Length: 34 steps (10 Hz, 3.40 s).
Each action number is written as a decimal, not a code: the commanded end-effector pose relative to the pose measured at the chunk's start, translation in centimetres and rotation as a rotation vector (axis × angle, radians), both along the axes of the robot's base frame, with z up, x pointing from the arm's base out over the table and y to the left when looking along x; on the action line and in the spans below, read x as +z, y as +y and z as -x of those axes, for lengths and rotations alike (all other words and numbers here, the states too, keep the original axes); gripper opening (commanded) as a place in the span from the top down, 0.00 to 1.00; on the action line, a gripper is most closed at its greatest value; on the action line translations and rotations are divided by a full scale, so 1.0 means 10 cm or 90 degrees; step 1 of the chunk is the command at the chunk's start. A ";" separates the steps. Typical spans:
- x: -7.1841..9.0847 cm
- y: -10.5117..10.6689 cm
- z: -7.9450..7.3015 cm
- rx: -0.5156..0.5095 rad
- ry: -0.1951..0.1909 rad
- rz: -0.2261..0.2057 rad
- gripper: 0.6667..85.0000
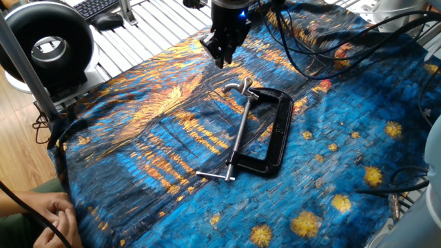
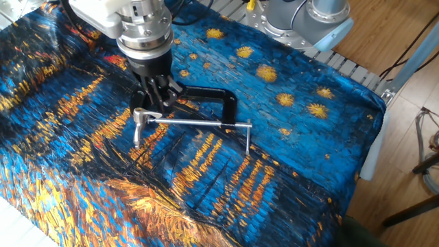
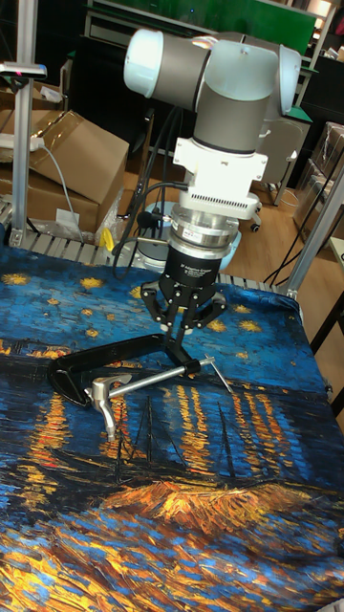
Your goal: Turn off the water tap
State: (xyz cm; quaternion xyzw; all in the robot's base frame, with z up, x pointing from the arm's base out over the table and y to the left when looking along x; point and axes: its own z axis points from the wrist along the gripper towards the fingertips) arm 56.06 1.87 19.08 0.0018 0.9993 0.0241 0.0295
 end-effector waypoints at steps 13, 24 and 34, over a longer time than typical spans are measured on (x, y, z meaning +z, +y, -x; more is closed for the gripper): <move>-0.32 0.07 0.11 0.024 -0.071 -0.075 0.99; -0.37 -0.25 0.35 0.017 -0.002 0.007 0.99; -1.07 -0.74 0.26 0.065 -0.024 0.000 0.99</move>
